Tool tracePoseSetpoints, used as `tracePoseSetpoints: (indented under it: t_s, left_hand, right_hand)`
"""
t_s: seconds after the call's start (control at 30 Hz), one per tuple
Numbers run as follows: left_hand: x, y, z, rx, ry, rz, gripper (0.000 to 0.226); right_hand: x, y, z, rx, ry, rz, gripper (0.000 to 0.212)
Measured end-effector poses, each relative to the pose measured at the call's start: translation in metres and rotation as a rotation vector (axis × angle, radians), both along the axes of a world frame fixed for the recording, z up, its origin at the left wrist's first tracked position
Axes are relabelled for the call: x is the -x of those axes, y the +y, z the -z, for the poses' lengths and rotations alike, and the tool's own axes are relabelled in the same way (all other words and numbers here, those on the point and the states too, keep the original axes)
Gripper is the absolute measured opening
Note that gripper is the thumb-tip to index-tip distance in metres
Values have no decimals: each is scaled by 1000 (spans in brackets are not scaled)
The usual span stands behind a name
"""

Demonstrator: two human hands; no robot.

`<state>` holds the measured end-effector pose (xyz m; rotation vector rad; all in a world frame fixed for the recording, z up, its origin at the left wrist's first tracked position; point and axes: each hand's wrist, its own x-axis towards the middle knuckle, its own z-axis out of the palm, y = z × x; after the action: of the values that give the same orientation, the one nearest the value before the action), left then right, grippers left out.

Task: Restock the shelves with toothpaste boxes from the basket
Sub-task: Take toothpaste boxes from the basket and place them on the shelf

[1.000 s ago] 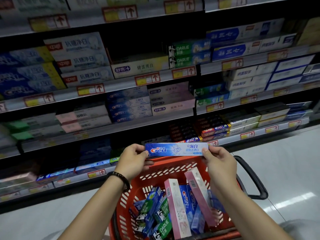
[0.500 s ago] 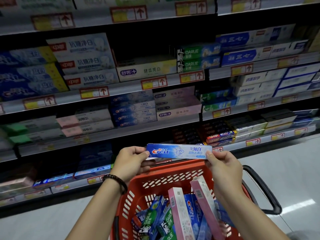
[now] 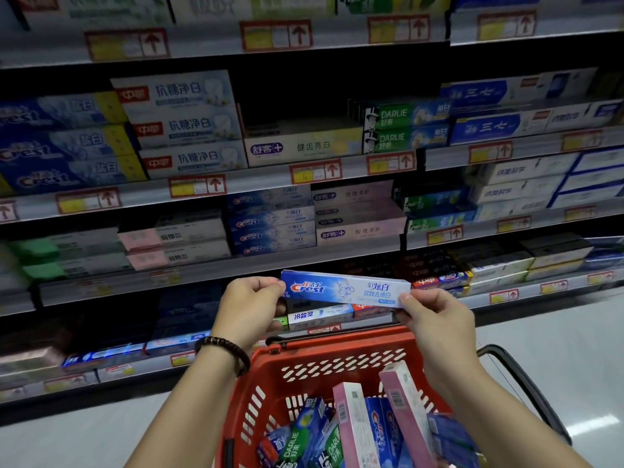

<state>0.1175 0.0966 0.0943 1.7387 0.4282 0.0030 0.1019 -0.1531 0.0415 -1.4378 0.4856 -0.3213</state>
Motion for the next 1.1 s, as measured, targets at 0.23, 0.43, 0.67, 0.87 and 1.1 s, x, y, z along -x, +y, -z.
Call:
tracePoseSetpoints:
  t_s: [0.23, 0.43, 0.67, 0.87, 1.1]
  left_hand:
    - [-16, 13, -25, -168, -42, 63, 5]
    - [-39, 27, -37, -213, -71, 81, 12]
    - [-67, 36, -39, -270, -186, 15, 17]
    - [-83, 45, -23, -203, -206, -25, 11]
    - [-99, 56, -14, -70, -252, -99, 18]
  right_hand:
    - [-28, 9, -23, 16, -46, -33, 8]
    - [-50, 21, -35, -26, -64, -61, 9]
    - [-74, 38, -46, -2, -84, -89, 14]
    - [-97, 49, -46, 36, -81, -112, 18]
    - [-124, 67, -48, 19, -91, -86, 25]
